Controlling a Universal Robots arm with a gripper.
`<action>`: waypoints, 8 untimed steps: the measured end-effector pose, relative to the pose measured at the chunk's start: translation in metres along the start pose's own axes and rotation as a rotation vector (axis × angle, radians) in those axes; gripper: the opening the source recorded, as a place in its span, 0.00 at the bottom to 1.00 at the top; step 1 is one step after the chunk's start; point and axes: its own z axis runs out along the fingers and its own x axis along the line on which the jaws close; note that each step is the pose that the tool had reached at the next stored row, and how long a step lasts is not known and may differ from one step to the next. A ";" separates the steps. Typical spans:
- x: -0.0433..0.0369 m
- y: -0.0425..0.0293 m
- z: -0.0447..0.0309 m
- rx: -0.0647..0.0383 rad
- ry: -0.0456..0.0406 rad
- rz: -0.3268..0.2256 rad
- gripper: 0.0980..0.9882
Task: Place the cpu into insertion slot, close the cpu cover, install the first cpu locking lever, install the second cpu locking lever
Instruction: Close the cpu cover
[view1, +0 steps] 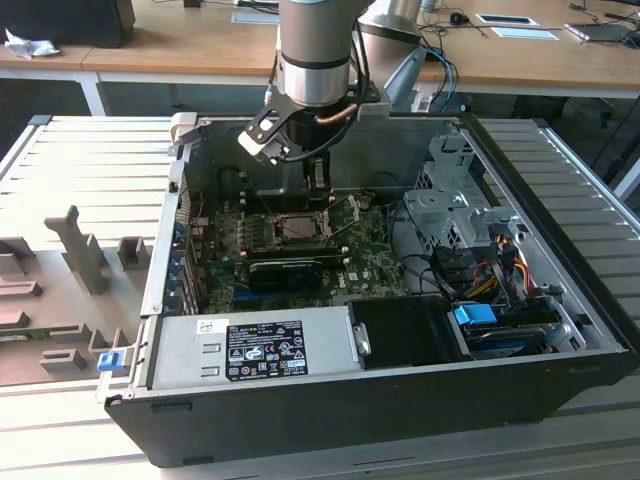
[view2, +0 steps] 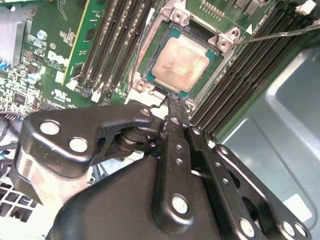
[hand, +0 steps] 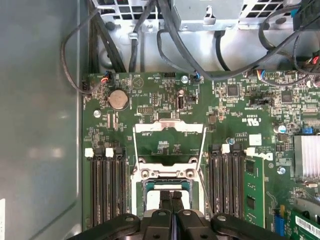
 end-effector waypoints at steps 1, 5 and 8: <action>0.0000 0.0002 -0.0027 0.000 0.0000 0.000 0.01; 0.0001 0.0039 -0.0069 0.000 0.0001 0.000 0.01; 0.0002 0.0102 -0.0065 0.000 0.0000 0.000 0.01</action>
